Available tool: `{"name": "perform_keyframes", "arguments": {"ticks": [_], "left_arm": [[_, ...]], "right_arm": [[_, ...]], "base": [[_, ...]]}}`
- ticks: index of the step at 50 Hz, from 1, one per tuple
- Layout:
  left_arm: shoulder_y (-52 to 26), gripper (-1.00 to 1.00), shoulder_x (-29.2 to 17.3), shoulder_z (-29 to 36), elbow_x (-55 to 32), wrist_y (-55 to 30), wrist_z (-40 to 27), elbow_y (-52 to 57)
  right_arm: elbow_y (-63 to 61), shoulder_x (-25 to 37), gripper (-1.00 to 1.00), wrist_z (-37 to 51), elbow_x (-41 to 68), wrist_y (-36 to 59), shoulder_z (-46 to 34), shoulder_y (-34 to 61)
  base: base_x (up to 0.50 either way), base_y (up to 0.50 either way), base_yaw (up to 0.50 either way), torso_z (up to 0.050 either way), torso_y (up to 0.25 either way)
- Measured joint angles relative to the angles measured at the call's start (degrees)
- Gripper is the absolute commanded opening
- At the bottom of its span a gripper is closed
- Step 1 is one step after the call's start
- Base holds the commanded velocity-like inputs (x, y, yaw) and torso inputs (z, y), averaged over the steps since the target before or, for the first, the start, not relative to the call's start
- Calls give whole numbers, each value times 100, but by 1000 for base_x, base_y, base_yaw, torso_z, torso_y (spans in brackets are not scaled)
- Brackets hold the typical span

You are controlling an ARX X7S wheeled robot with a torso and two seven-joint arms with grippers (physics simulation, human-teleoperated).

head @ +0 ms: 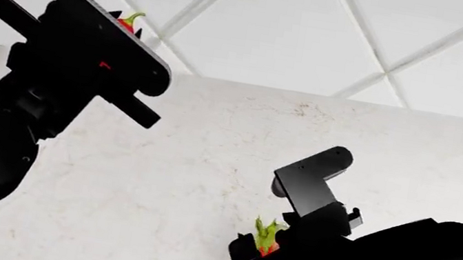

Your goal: Pick the chili pepper, strawberry from the counter and place them in the cabinet. Then close the cabinet.

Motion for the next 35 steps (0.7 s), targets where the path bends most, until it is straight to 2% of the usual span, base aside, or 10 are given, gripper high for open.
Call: {"name": "perform_keyframes", "arguments": {"ticks": [19, 28, 35], "left_arm": [[22, -100, 15, -51, -95, 38, -52, 36], [36, -100, 15, -216, -179, 133, -164, 88], [259, -100, -42, -532, -153, 517, -377, 320]], "right_arm": [[-38, 123, -100, 385, 23, 51, -136, 266], [-424, 342, -100, 752, 383, -281, 375, 981], [-927, 425, -100, 875, 417, -766, 1032, 1335]], "base": [[1, 0, 0, 0, 0], [0, 0, 0, 0, 0], [0, 0, 0, 0, 0]]}}
